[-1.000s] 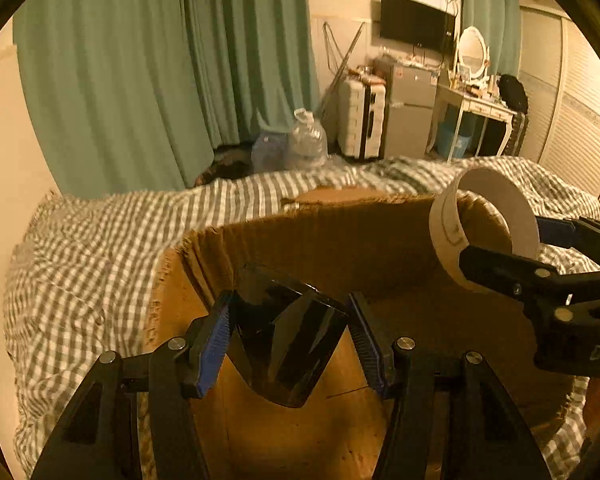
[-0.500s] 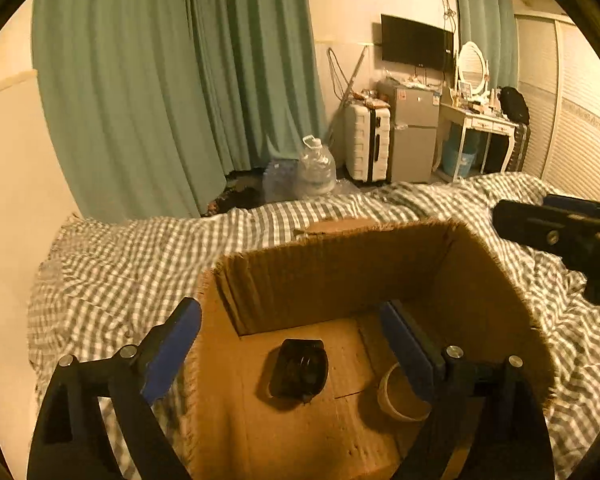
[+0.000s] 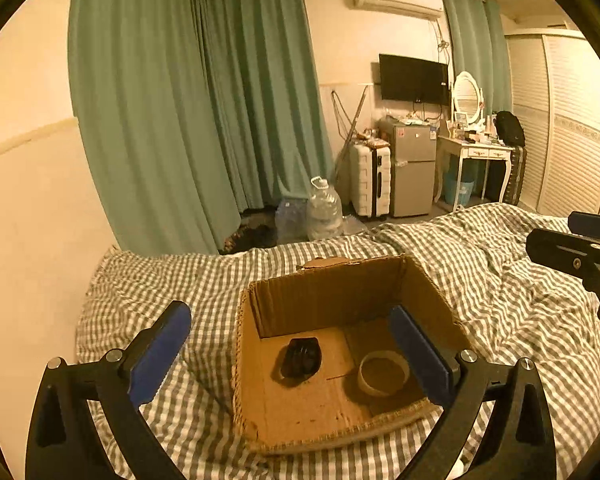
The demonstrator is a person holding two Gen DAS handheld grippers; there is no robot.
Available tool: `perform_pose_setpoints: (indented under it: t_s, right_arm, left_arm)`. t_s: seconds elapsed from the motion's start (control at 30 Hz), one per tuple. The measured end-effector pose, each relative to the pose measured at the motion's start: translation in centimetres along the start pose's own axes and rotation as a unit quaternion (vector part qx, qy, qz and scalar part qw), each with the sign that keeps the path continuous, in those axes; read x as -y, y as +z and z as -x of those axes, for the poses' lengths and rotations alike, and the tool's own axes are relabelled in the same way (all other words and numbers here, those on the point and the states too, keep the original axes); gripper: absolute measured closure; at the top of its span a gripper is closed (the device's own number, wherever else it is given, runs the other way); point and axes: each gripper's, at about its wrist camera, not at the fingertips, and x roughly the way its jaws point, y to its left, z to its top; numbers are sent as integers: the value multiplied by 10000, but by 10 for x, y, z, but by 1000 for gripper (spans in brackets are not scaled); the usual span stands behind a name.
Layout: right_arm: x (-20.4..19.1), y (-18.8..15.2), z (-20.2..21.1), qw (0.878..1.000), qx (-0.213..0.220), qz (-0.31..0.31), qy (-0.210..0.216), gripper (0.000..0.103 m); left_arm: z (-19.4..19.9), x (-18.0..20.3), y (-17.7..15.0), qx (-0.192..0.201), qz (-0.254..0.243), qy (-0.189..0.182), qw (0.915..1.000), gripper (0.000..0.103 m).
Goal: Organize objects
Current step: 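Carry the sunglasses and tape roll into the cardboard box and open both tools, then grasp the clear swab cup with the left tool while the right tool grasps the white bottle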
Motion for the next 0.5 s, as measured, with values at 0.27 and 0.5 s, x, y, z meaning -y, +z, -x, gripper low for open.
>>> perform_pose_setpoints:
  t_s: [0.27,0.5]
  right_arm:
    - [-4,-31,49,9999,31,34,-121,2]
    - [-15,-70,66,9993,-35,226,-301,2]
  left_arm:
    - [37,1,-24,-29,45,96,9999,0]
    - [39,-3,-65,-298,226,24,9993,0]
